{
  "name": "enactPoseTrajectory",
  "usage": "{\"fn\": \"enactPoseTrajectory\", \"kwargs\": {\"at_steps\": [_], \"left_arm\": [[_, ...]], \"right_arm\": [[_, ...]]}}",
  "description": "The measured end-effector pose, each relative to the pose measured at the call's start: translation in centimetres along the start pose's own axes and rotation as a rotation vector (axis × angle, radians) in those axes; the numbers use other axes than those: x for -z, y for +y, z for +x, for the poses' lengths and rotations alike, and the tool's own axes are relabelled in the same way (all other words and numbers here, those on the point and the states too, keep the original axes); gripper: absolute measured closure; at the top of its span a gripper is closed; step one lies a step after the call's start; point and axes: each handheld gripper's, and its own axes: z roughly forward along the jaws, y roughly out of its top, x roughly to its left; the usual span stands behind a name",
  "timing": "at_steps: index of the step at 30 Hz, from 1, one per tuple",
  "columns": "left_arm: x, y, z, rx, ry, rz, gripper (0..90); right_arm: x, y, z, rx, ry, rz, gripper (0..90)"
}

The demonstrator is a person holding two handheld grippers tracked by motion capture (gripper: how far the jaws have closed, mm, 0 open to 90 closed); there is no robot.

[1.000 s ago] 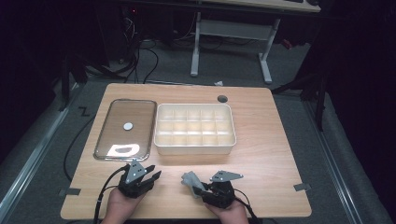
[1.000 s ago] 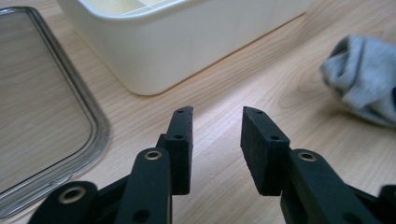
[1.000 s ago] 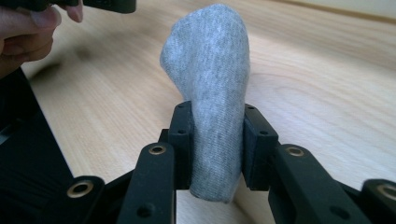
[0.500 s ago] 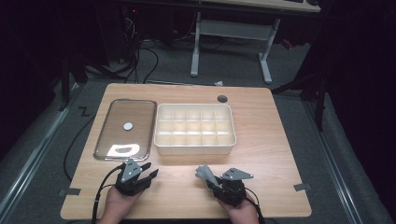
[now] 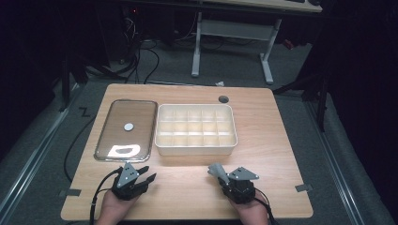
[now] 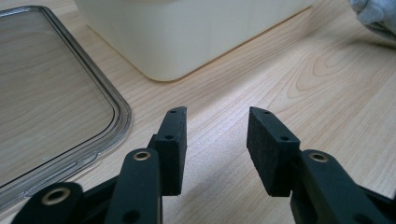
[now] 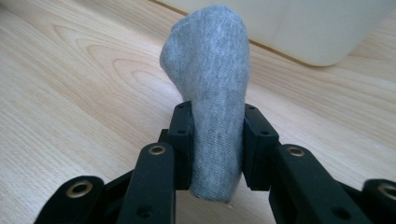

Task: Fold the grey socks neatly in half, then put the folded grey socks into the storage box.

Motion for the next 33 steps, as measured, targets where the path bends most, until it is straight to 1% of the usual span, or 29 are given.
{"fn": "enactPoseTrajectory", "kwargs": {"at_steps": [2,3,4,6,8,10,14,18,19,22,24,29,31,33], "left_arm": [[0.1,0.0,0.0,-0.003,0.004,0.002,58.2],[0.1,0.0,0.2,0.005,0.005,-0.003,57.8],[0.1,0.0,0.3,0.016,0.003,-0.004,57.5],[0.1,0.0,0.5,0.029,0.004,0.002,57.4],[0.1,0.0,0.7,0.038,0.001,0.001,56.6],[0.0,0.0,0.8,0.04,-0.002,0.003,56.5],[-0.1,0.1,0.8,0.038,-0.01,0.001,56.0],[-0.2,0.1,0.6,0.03,-0.014,0.0,55.1],[-0.2,0.1,0.6,0.031,-0.015,0.0,55.0],[-0.3,0.3,0.7,0.038,-0.016,-0.006,54.7],[-0.3,0.2,0.6,0.034,-0.017,-0.002,54.2],[-0.4,0.2,0.7,0.053,-0.036,-0.006,52.4],[-0.4,0.2,0.7,0.054,-0.042,-0.006,52.0],[-0.3,0.2,0.7,0.055,-0.046,-0.009,51.5]], "right_arm": [[0.2,0.1,-0.3,0.008,-0.01,0.009,70.0],[0.3,0.2,-0.5,0.005,-0.012,0.016,70.0],[0.4,0.3,-0.7,-0.01,-0.007,0.024,70.0],[0.5,0.5,-1.1,-0.011,-0.007,0.034,69.9],[0.8,0.7,-1.5,-0.027,-0.004,0.043,69.9],[1.0,1.0,-1.9,-0.039,-0.003,0.049,69.8],[1.6,1.5,-2.5,-0.045,-0.011,0.062,69.8],[2.1,2.0,-2.8,-0.027,-0.007,0.081,69.8],[2.3,2.1,-2.9,-0.02,-0.015,0.086,69.7],[2.6,2.5,-3.3,-0.03,-0.003,0.089,69.7],[2.7,2.8,-3.6,-0.04,0.004,0.095,69.7],[3.1,3.7,-4.2,-0.044,0.012,0.107,69.7],[3.2,4.1,-4.4,-0.038,0.011,0.115,69.7],[3.4,4.7,-4.6,-0.04,0.019,0.121,69.7]]}}
